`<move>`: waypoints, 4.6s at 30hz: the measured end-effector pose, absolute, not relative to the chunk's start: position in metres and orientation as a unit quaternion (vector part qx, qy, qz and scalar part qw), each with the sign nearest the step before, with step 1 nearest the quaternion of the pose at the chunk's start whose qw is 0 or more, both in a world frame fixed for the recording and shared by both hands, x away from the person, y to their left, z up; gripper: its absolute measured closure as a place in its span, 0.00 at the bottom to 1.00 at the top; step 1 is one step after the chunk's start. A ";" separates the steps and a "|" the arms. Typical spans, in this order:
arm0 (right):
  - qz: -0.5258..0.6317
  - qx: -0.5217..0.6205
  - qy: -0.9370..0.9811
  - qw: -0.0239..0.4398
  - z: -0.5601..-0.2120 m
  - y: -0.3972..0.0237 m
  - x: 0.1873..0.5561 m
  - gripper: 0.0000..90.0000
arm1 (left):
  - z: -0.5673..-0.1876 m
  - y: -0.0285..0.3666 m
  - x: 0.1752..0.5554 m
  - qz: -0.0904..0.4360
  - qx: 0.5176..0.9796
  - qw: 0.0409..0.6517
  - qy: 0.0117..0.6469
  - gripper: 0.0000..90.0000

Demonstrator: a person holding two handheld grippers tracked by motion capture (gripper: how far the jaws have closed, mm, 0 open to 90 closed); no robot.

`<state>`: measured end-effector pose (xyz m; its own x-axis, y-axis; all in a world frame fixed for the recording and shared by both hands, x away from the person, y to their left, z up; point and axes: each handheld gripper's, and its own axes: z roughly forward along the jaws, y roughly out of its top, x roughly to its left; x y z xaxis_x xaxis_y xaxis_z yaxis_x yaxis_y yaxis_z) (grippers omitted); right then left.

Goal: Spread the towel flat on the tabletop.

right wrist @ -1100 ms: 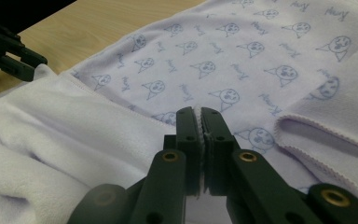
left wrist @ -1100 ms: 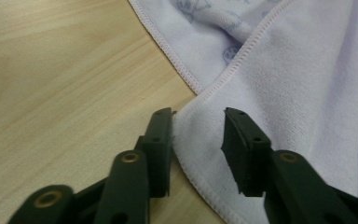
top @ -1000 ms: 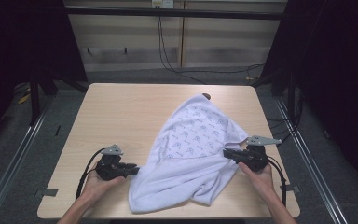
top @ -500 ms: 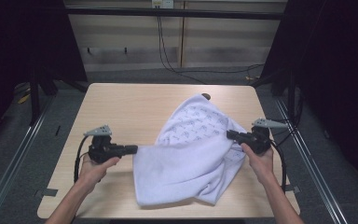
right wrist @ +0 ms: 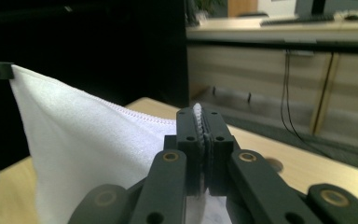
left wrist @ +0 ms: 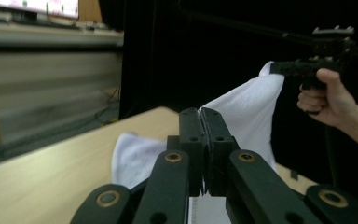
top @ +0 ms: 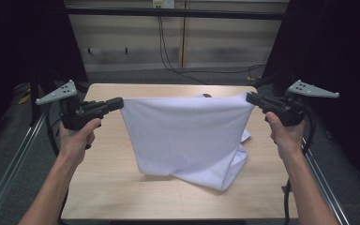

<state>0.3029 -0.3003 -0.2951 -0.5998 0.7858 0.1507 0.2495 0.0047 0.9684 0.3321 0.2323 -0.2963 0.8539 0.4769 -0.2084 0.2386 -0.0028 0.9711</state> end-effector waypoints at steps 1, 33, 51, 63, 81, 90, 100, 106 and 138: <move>0.597 0.381 0.668 0.227 -0.290 -0.300 0.296 0.97 | -0.293 0.231 0.325 0.091 0.706 0.659 0.244 0.98; 0.532 0.417 0.731 0.087 -0.438 -0.302 0.118 0.68 | -0.438 0.243 0.199 -0.113 0.779 0.586 0.193 0.79; 0.415 0.389 0.822 0.040 -0.477 -0.249 0.213 0.96 | -0.504 0.171 0.306 -0.038 0.872 0.409 0.267 0.97; 0.437 0.440 0.782 0.063 -0.463 -0.292 0.165 0.98 | -0.500 0.216 0.252 -0.085 0.869 0.393 0.288 1.00; 0.402 0.442 0.798 0.077 -0.469 -0.262 0.212 0.64 | -0.498 0.183 0.322 -0.023 0.846 0.427 0.317 0.79; 0.372 0.490 0.779 0.123 -0.483 -0.261 0.280 0.56 | -0.501 0.202 0.307 -0.052 0.861 0.394 0.318 1.00; 0.369 0.475 0.790 0.123 -0.496 -0.244 0.331 0.75 | -0.503 0.211 0.294 -0.069 0.858 0.407 0.306 0.96; 0.374 0.501 0.769 0.130 -0.496 -0.264 0.325 0.98 | -0.504 0.207 0.299 -0.063 0.857 0.410 0.307 0.93; 0.414 0.480 0.764 0.119 -0.482 -0.257 0.383 0.67 | -0.502 0.194 0.322 -0.040 0.851 0.408 0.330 0.89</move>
